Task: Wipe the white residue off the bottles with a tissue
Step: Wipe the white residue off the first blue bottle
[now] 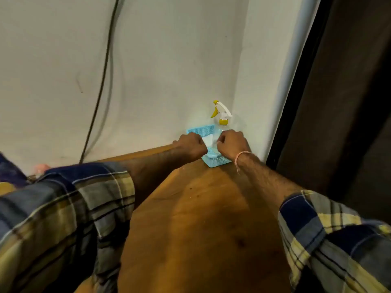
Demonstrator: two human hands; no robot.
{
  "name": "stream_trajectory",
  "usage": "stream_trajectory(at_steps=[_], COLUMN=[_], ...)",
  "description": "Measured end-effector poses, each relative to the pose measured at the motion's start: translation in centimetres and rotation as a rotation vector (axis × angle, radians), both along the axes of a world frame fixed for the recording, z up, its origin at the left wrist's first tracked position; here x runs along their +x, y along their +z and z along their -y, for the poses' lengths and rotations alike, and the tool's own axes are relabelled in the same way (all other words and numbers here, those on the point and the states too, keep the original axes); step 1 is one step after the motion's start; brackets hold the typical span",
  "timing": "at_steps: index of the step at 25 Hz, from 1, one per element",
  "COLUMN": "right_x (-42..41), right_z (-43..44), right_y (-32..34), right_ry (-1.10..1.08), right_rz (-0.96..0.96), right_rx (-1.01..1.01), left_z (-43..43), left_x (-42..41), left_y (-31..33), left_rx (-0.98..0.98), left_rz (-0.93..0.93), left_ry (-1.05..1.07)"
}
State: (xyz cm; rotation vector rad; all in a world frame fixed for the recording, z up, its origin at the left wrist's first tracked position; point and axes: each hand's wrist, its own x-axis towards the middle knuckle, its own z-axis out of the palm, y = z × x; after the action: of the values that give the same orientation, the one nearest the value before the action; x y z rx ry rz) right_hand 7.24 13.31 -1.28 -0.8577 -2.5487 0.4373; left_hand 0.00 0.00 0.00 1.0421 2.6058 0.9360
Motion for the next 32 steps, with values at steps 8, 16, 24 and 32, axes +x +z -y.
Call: stream_trajectory(at_steps=[8, 16, 24, 32], right_x=[-4.8, -5.5, -0.1, 5.1], right_z=[-4.0, -4.2, 0.2, 12.3], right_y=[-2.6, -2.4, 3.3, 3.5], right_ry=[-0.068, -0.117, 0.041, 0.208], right_rz=[0.378, 0.293, -0.199, -0.473], right_rx=[-0.022, -0.128, -0.38, -1.065], left_z=[-6.4, -4.1, 2.8, 12.6], left_x=[-4.0, -3.8, -0.3, 5.3], left_y=[-3.4, -5.0, -2.8, -2.7], left_rx=[-0.309, 0.08, 0.468, 0.871], left_rz=[-0.197, -0.183, 0.493, 1.186], left_ry=[-0.072, 0.065, 0.199, 0.118])
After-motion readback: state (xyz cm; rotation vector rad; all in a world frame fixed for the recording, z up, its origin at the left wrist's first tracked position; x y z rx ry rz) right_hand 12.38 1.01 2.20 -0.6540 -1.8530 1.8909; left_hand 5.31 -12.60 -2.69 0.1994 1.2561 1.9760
